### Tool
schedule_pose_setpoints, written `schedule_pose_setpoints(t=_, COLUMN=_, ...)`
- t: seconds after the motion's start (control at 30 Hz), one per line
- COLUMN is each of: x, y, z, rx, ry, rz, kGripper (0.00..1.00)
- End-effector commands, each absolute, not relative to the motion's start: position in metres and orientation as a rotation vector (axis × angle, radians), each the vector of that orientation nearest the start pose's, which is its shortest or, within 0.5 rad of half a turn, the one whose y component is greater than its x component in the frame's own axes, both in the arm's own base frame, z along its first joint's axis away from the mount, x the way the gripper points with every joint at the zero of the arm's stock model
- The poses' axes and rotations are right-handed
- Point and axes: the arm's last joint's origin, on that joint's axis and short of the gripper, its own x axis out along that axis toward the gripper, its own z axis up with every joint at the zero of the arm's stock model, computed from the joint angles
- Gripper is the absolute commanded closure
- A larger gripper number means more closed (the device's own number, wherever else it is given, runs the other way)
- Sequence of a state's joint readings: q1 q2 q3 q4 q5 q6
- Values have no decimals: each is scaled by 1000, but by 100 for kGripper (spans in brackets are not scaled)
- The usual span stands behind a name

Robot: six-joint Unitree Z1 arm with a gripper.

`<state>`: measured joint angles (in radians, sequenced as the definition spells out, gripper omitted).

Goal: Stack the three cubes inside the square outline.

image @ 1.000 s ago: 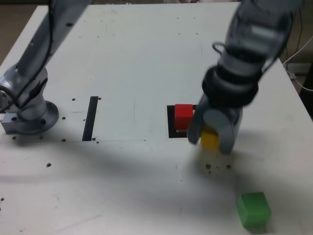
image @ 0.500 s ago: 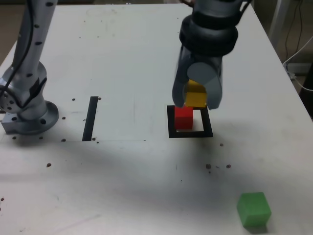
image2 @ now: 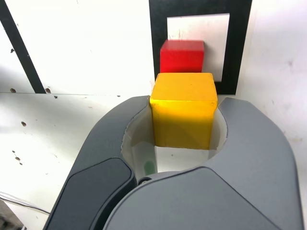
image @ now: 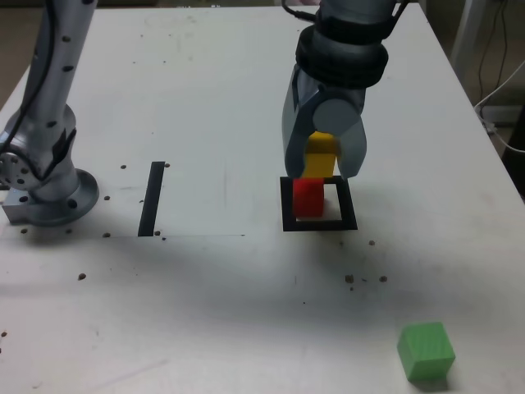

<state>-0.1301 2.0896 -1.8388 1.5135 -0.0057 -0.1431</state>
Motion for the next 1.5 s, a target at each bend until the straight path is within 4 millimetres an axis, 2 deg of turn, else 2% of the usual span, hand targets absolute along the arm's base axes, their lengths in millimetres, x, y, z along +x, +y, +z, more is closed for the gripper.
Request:
schedule_pose_setpoints(t=0.0, x=372, y=-46, z=289, rx=5, ry=1767, rz=23, kGripper=70)
schedule_pose_setpoints(t=0.97, x=369, y=-42, z=266, rx=26, ry=1773, rz=-60, kGripper=69)
schedule_pose_setpoints(t=1.0, x=369, y=-42, z=266, rx=26, ry=1772, rz=-62, kGripper=67)
schedule_pose_setpoints(t=1.07, x=369, y=-42, z=265, rx=25, ry=1769, rz=-68, kGripper=56)
schedule_pose_setpoints(t=1.2, x=369, y=-42, z=261, rx=21, ry=1769, rz=-79, kGripper=21)
schedule_pose_setpoints(t=1.27, x=368, y=-42, z=260, rx=18, ry=1770, rz=-82, kGripper=10)
schedule_pose_setpoints(t=1.47, x=367, y=-42, z=256, rx=15, ry=1778, rz=-84, kGripper=6)
